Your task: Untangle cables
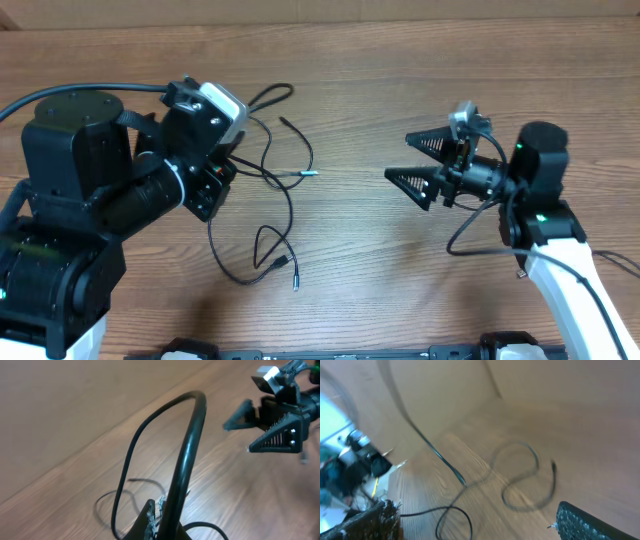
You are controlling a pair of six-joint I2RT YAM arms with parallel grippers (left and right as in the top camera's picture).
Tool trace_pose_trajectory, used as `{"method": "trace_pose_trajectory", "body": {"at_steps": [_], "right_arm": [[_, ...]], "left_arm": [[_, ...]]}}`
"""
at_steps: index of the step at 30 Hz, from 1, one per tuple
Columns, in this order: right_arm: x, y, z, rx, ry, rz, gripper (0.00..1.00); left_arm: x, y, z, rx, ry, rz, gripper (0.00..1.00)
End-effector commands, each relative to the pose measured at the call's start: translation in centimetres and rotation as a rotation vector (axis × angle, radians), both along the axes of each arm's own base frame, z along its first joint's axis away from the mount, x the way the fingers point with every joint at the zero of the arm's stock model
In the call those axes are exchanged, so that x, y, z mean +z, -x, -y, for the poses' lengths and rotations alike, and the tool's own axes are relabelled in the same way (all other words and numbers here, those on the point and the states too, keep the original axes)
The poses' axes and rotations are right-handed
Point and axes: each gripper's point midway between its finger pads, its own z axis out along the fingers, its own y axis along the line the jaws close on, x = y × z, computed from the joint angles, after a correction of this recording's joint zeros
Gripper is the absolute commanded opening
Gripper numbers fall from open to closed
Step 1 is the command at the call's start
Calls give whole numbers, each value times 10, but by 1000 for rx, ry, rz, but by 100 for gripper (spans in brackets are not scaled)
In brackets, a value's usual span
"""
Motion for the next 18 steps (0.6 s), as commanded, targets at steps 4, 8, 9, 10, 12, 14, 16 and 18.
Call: {"method": "trace_pose_trajectory", "body": {"at_steps": [4,8,9,10,12,14,16,18], "right_arm": [[45,39,-11,187,-56,189,100],[51,58,-15,301,-78,223,100],[52,61,-15,318,-80,232,100],[53,62,-15,324,-81,237,100],[53,62,-15,324,-80,242,100],[55,63,-17,331,-80,254,100],[55,61,-21,321,-75,266,100],[55,56,-23,291,-71,259,100]], "left_arm": [[-2,1,35,-164,123,-88,4],[-9,-14,44,-164,181,-158,4],[-9,-16,51,-200,204,-167,4],[-8,-16,55,-220,213,-170,4],[-9,-17,65,-253,229,-182,4],[-11,-15,81,-299,228,-189,4],[-12,-9,103,-369,222,-189,4],[-11,-2,123,-433,220,-174,5]]}}
